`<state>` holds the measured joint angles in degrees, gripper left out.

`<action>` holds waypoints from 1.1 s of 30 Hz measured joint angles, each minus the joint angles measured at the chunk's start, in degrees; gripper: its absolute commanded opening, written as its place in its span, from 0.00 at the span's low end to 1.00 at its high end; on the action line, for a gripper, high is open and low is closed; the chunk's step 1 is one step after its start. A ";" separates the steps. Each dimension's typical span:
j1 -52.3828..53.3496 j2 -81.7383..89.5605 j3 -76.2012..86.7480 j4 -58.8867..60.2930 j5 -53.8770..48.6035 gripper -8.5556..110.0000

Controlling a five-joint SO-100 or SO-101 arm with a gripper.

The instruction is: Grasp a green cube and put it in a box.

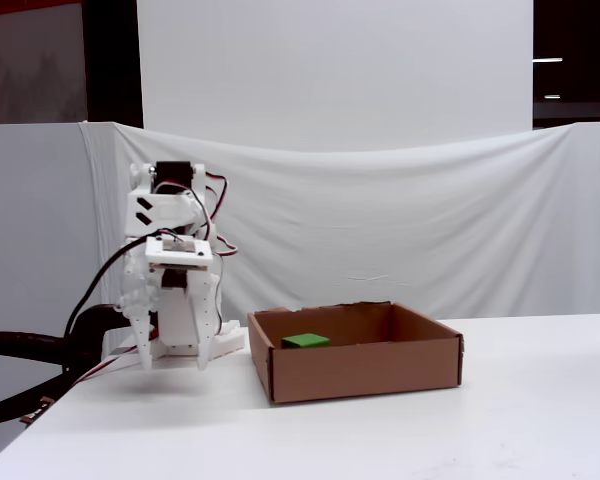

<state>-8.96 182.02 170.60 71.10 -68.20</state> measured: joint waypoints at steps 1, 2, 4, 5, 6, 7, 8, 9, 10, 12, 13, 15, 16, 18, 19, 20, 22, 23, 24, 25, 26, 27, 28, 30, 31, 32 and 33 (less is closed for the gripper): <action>0.00 0.00 0.00 0.00 0.00 0.25; 0.00 0.00 0.00 0.00 0.00 0.25; 0.00 0.00 0.00 0.00 0.00 0.25; 0.00 0.00 0.00 0.00 0.00 0.25; 0.00 0.00 0.00 0.00 0.18 0.25; 0.00 0.00 0.00 0.00 0.35 0.25; 0.00 0.00 0.00 0.00 0.35 0.25; 0.00 0.00 0.00 0.00 0.35 0.25; 0.00 0.00 0.00 0.00 0.35 0.25; 0.00 0.00 0.00 0.00 0.35 0.25; 0.00 0.00 0.00 0.00 0.35 0.25; 0.00 0.00 0.00 0.00 0.35 0.25; 0.00 0.00 0.00 0.00 0.35 0.25; 0.00 0.00 0.00 0.00 0.53 0.25; 0.00 0.00 0.00 0.00 0.53 0.25; 0.00 0.00 0.00 0.00 0.53 0.25; 0.00 0.00 0.00 0.00 0.70 0.25; 0.00 0.00 0.00 0.00 0.79 0.25; 0.00 0.00 0.00 0.00 0.88 0.25; 0.00 0.00 0.00 0.00 0.88 0.25; 0.00 0.00 0.00 0.00 1.05 0.25; 0.00 0.00 0.00 0.00 1.05 0.25; 0.00 0.00 0.00 0.00 1.05 0.25; 0.00 0.00 0.00 0.00 1.05 0.25; 0.00 0.00 0.00 0.00 1.05 0.25; 0.00 0.00 0.00 0.00 1.41 0.25; 0.00 0.00 0.00 0.00 1.41 0.25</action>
<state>-8.96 182.02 170.60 71.10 -66.80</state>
